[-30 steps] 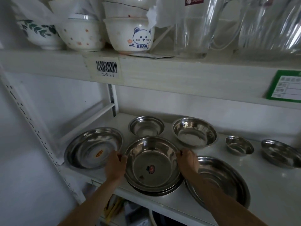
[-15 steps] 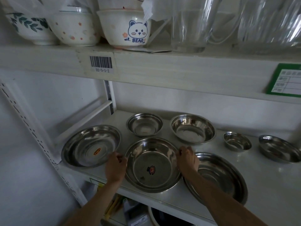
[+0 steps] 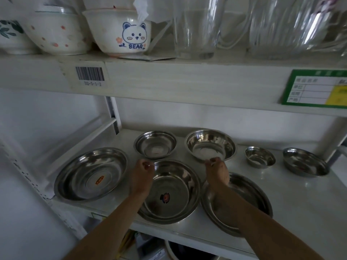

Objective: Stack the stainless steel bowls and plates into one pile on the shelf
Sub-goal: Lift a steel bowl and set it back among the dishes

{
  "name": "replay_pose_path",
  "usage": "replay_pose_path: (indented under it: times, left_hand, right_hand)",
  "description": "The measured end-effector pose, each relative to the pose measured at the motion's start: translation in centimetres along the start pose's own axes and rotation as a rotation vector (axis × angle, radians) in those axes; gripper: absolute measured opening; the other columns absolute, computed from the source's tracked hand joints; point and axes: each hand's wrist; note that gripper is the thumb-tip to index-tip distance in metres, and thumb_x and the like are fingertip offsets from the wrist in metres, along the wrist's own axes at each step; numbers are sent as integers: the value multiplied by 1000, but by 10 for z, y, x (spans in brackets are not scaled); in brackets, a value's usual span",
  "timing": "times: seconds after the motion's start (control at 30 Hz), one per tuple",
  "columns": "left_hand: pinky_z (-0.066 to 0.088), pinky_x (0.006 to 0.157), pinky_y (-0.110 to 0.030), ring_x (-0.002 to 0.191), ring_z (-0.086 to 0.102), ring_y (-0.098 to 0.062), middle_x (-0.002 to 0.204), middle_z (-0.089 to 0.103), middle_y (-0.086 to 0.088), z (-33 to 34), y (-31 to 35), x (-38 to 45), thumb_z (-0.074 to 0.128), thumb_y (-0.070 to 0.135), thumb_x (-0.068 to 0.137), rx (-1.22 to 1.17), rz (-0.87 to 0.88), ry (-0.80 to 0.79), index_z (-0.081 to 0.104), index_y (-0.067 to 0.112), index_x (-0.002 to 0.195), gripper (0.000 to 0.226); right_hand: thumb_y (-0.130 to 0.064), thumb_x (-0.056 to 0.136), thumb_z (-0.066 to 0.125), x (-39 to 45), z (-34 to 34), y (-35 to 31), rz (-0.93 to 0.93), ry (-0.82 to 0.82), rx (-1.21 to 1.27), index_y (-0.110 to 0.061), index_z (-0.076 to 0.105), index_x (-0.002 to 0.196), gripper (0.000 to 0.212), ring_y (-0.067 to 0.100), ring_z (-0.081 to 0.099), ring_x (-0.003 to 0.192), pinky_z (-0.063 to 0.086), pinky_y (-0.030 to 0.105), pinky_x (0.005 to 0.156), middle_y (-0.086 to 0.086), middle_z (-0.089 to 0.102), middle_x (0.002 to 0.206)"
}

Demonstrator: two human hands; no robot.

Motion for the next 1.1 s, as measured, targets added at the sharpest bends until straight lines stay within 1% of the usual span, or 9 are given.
replay_pose_path:
  times: [0.1,0.17,0.23,0.3,0.4,0.53,0.77,0.93,1.1]
  left_hand:
    - [54,74,-35,82,67,-28,89,71,-11,34,14,20,58,29,84,-95,-7,-99,66,10,94,23]
    - [57,80,-47,80,68,-34,84,71,-18,57,25,29,54,41,73,-176,-71,-147,67,16,81,29]
    - [55,75,-45,65,62,-29,65,64,-16,79,37,37,57,31,77,-271,-138,-191,63,17,63,21]
    - [51,73,-39,65,60,-27,59,61,-15,99,47,48,56,21,80,-295,-165,-209,65,15,53,29]
    - [56,85,-42,89,70,-38,89,72,-27,123,57,67,51,27,78,-165,-160,-229,76,4,81,34]
    - [47,96,-36,116,60,-36,125,62,-25,146,57,84,42,26,94,54,-197,-259,63,-3,119,44]
    - [45,96,-35,119,58,-37,128,60,-26,177,42,93,47,31,94,259,-219,-296,57,-7,123,49]
    - [54,91,-44,101,67,-38,114,66,-27,188,36,101,48,33,88,146,-247,-304,58,-7,116,49]
    - [57,87,-48,99,69,-40,118,65,-27,203,24,118,53,35,89,84,-279,-295,52,-8,123,55]
  right_hand:
    - [-40,96,49,20,-16,5,97,33,140,-9,66,108,37,30,64,96,45,32,79,12,69,102]
    - [-35,98,47,32,-27,7,147,62,194,-2,69,105,40,36,64,101,43,33,78,18,69,99]
    - [-34,100,43,47,-33,10,241,63,224,2,67,109,45,38,63,106,46,37,86,23,67,107]
    - [-36,100,39,60,-37,14,294,35,242,2,64,104,46,36,63,104,47,40,94,25,64,104]
    - [-31,102,37,73,-46,19,298,2,215,4,64,110,45,39,62,110,48,42,96,24,64,111]
    - [-28,102,39,87,-51,23,341,15,125,7,58,125,46,39,55,122,43,39,99,27,59,130]
    - [-26,102,39,106,-43,34,354,1,69,10,50,131,48,40,50,128,40,42,109,27,53,137]
    - [-21,104,31,110,-41,29,302,-86,-50,11,55,125,45,42,51,124,39,45,107,30,56,130]
    - [-27,97,41,127,-21,45,357,-94,44,9,63,118,47,41,62,115,50,46,100,28,64,122]
Point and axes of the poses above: each hand's wrist, its own x-axis towards the middle knuckle, its own z-axis out of the palm, y = z × x
